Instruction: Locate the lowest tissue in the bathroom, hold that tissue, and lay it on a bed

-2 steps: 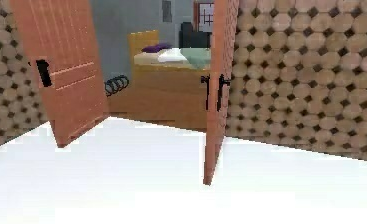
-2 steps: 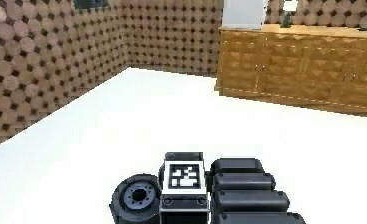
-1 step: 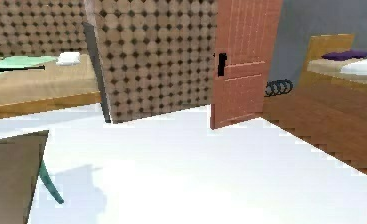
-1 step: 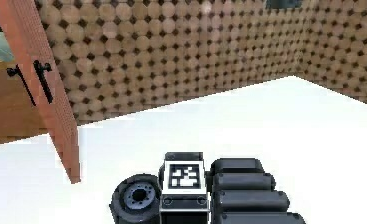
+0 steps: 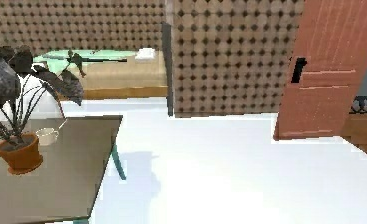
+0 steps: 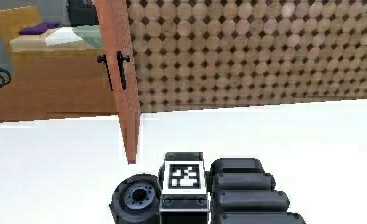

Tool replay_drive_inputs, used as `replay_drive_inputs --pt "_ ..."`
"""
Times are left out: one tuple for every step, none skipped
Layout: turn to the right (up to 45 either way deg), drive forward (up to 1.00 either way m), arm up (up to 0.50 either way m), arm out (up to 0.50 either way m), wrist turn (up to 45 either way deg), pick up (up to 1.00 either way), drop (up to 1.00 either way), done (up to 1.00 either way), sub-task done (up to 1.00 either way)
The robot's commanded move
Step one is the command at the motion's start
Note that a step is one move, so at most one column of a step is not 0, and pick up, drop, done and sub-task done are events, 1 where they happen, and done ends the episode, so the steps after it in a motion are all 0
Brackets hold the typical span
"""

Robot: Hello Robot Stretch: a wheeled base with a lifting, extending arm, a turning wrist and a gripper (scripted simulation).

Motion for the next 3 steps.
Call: replay_drive_inputs --pt "0.0 0.05 0.0 0.0 0.0 0.0 0.0 0.0 0.0" --pt "39.0 0.0 0.0 0.0 0.0 0.0 0.0 0.0 0.0" --pt "0.0 1.0 0.0 0.0 0.0 0.0 0.0 0.0 0.0"
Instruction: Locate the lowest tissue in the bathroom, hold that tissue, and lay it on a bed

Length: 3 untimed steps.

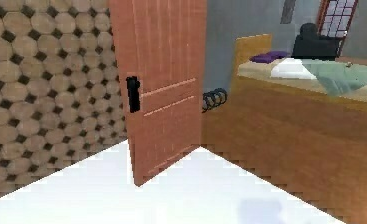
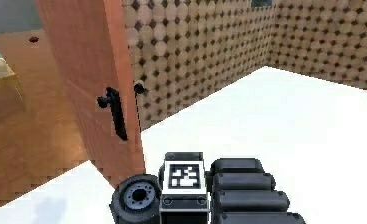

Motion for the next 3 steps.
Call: replay_drive_inputs --pt "0.0 0.55 0.0 0.0 0.0 0.0 0.0 0.0 0.0" --pt "42.0 0.0 0.0 0.0 0.0 0.0 0.0 0.0 0.0" --pt "0.0 1.0 0.0 0.0 0.0 0.0 0.0 0.0 0.0"
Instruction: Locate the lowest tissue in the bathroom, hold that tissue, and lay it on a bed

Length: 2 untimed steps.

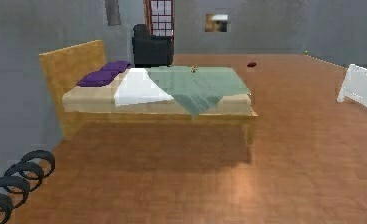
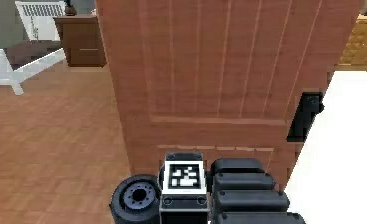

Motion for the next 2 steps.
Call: replay_drive_inputs --pt "6.0 0.0 0.0 0.0 0.0 0.0 0.0 0.0 0.0" --pt "0.0 0.5 0.0 0.0 0.0 0.0 0.0 0.0 0.0"
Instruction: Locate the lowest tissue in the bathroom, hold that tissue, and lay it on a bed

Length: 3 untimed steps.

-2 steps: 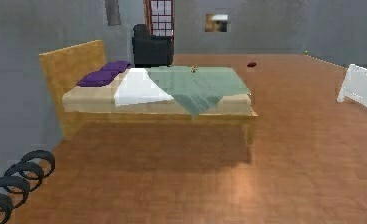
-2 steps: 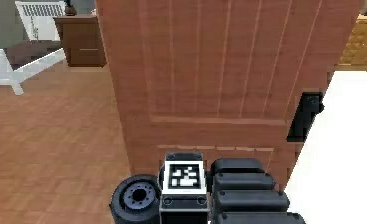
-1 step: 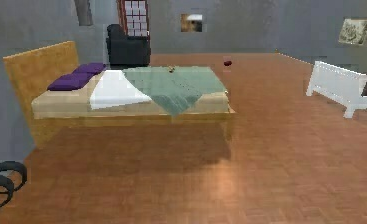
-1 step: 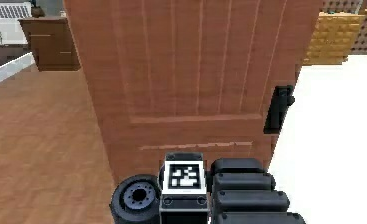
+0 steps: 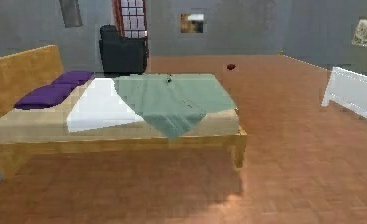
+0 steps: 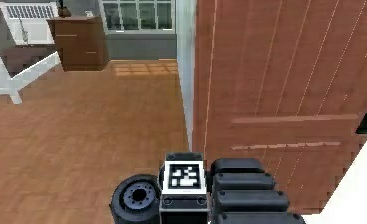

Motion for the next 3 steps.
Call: replay_drive_inputs --pt "33.0 0.0 0.0 0.0 0.0 0.0 0.0 0.0 0.0" --pt "3.0 0.0 0.0 0.0 0.0 0.0 0.0 0.0 0.0" --pt "6.0 0.0 0.0 0.0 0.0 0.0 0.0 0.0 0.0"
